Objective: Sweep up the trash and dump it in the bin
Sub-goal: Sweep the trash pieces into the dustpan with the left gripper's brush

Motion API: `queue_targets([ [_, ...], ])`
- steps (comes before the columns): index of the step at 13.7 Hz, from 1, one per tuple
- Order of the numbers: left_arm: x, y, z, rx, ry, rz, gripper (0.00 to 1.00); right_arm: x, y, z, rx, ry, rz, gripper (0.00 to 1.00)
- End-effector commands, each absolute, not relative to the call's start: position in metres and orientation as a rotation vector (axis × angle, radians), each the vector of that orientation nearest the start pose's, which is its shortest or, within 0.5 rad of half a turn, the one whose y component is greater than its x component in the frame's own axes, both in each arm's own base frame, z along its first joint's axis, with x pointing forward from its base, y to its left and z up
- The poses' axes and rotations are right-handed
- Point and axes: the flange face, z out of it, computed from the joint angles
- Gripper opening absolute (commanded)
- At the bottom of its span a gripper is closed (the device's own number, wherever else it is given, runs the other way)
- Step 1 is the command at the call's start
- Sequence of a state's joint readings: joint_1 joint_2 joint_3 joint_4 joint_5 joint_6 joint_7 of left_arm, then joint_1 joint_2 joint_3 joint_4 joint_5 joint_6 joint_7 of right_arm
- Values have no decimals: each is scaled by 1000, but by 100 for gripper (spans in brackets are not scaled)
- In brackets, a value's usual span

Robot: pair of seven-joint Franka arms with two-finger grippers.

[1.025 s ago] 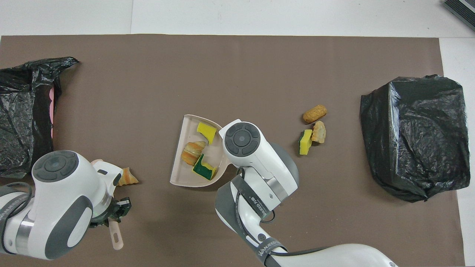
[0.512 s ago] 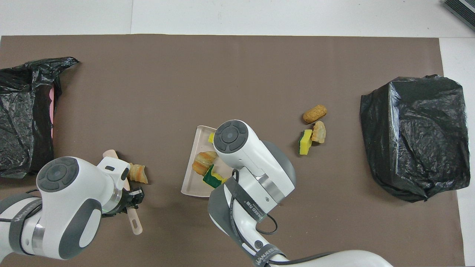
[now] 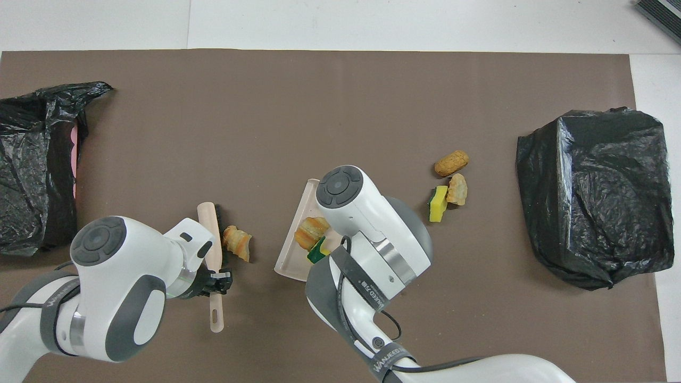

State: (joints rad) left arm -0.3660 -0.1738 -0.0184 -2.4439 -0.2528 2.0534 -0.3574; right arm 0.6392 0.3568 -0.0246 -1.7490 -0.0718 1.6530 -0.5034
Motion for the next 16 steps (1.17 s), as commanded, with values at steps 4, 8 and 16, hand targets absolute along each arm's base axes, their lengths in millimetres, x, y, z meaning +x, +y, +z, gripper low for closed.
queue_targets([
  [4, 388, -255, 355, -3316, -35, 410, 0, 488, 347, 341, -2678, -1766, 544, 0],
  [8, 376, -283, 365, -3317, -71, 419, 0, 487, 346, 342, -2676, -1764, 561, 0],
  [16, 396, -296, 430, -3386, -196, 415, 0, 486, 346, 342, -2682, -1738, 564, 0],
])
